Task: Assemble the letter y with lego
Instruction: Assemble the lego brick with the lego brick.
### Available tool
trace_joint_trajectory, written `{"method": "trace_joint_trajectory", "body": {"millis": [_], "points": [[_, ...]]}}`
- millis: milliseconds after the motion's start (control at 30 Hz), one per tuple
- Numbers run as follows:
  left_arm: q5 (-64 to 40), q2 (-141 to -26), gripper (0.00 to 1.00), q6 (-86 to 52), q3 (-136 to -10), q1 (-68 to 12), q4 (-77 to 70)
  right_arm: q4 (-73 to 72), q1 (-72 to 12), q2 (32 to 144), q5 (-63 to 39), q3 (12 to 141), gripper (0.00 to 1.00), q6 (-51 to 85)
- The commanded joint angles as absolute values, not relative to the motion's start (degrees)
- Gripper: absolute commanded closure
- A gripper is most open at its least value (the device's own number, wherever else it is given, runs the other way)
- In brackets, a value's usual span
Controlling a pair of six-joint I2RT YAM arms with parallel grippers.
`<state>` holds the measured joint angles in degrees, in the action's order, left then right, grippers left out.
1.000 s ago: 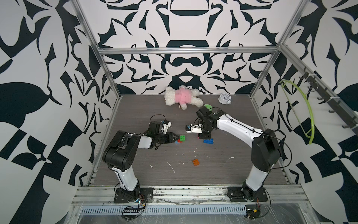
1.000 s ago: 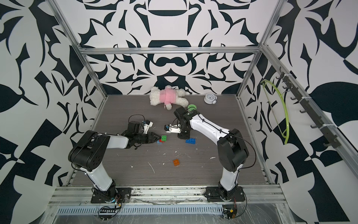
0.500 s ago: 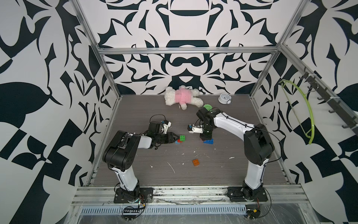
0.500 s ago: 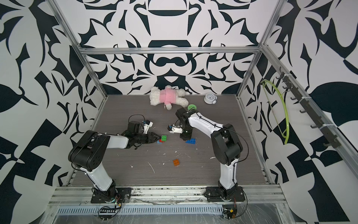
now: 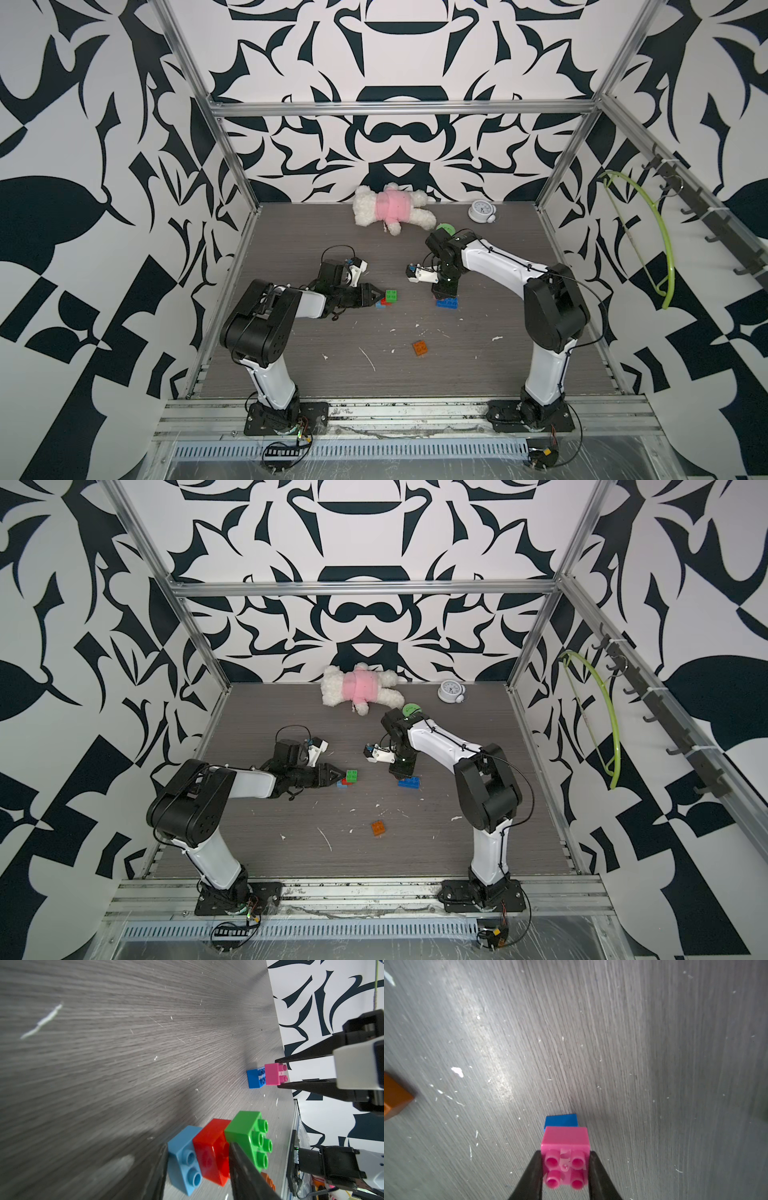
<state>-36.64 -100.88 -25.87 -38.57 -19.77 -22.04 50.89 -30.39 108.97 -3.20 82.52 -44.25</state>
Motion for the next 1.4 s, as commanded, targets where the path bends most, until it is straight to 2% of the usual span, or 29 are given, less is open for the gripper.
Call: {"method": "trace_joint_trajectory", "body": {"millis": [0, 500, 967, 1367], "points": [[-30.9, -104.0, 0.50, -24.3, -36.3, -19.3, -13.6, 51.3, -30.2, 109.2, -3.9, 82.4, 0.82, -43.9], [-31.0, -104.0, 0.50, -24.2, -36.2, -19.3, -13.5, 51.0, -29.6, 110.7, -4.3, 80.8, 0.82, -43.2], [-31.1, -104.0, 0.50, -24.2, -36.2, -19.3, -13.5, 47.9, -27.8, 110.4, -7.4, 76.6, 0.93, -42.1], [-31.0, -103.9, 0.50, -24.2, -36.3, -19.3, -13.4, 47.0, -27.5, 110.7, -7.6, 76.1, 0.95, -41.5]]}}
